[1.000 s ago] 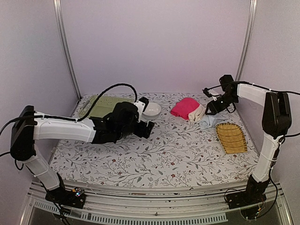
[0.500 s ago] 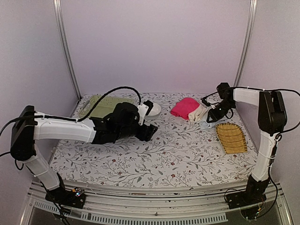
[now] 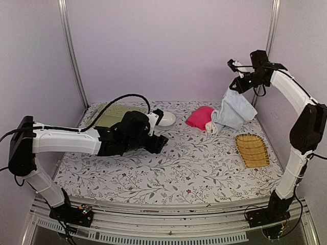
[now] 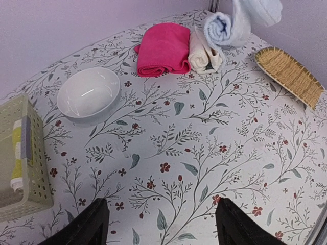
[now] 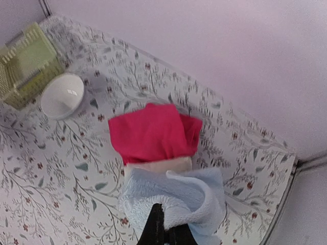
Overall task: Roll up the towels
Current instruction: Pick up the towel from the towel pile.
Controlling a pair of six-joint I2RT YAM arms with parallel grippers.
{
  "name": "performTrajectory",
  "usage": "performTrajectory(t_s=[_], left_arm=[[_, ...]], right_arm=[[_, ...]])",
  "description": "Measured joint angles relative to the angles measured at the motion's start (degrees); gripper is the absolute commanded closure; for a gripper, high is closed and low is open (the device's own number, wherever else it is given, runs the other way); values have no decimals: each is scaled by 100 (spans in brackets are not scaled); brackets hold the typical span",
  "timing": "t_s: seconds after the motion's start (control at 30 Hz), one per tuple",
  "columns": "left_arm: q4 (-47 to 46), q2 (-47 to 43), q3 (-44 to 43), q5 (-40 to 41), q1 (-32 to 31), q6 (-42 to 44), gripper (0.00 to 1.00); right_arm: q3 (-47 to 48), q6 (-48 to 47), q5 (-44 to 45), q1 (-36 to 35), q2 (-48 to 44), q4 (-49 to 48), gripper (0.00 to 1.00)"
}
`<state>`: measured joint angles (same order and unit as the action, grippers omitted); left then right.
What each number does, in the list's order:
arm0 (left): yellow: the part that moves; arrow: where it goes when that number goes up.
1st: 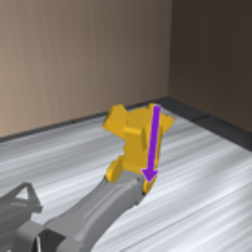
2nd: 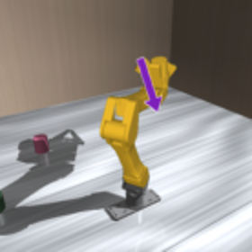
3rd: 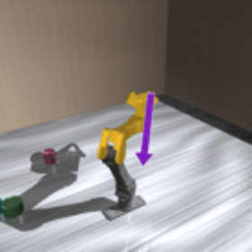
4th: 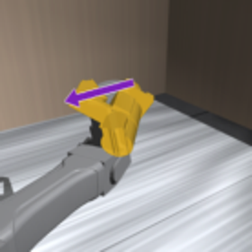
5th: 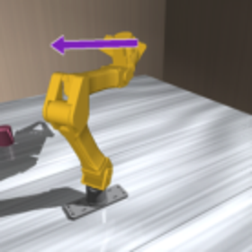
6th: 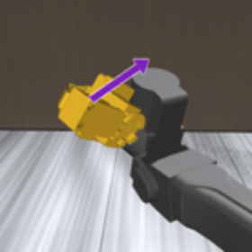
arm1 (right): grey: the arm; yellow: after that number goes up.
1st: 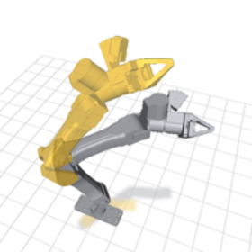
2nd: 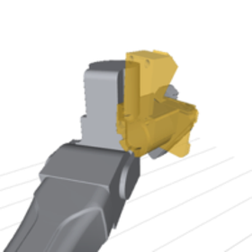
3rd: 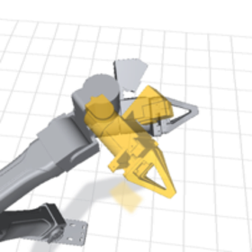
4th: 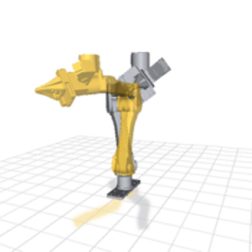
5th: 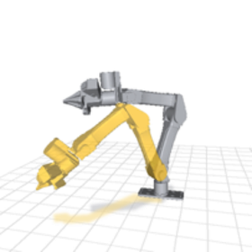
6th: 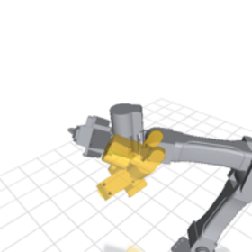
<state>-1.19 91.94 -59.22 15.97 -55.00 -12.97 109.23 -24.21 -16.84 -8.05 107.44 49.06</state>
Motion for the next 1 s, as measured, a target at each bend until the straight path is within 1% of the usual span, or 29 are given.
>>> performTrajectory(t_s=[0.03, 0.1, 0.2, 0.3, 0.33, 0.43, 0.53, 0.67, 0.73, 0.87, 0.93, 1.0], left_arm=[[68, -26, -2, 46, 0, -35, 27], [236, -66, -31, 153, 0, -107, 27], [452, -142, -52, 302, 0, -223, 27], [629, -341, -52, 474, 0, -337, 27], [649, -411, -48, 535, 0, -361, 27], [662, -627, -9, 713, 2, -422, 27], [693, -745, 15, 905, 15, -448, 27], [723, -826, 136, 1049, 85, -444, 26], [758, -863, 225, 1069, 151, -442, 26], [798, -946, 372, 1123, 304, -446, 26], [798, -1029, 442, 1156, 358, -457, 26], [789, -1137, 520, 1154, 391, -472, 27]], right_arm=[[409, -4, -271, 11, -144, -42, 98], [929, -20, -944, 4, -592, -175, 97], [1104, -2, -1794, -133, -1475, -396, 97], [992, -7, -2634, -544, -2343, -629, 97], [911, -4, -2885, -669, -2505, -669, 97], [308, -24, -3287, -1071, -2938, -881, 98], [-11, -66, -3418, -1390, -2732, -686, 98], [208, -208, -3484, -1965, -1985, -136, 98], [737, -216, -3698, -2190, -1725, 146, 98], [2186, -74, -4492, -2312, -1707, 63, 98], [2632, -20, -4780, -2306, -1853, -44, 98], [2881, -17, -4968, -2306, -2004, -111, 98]])
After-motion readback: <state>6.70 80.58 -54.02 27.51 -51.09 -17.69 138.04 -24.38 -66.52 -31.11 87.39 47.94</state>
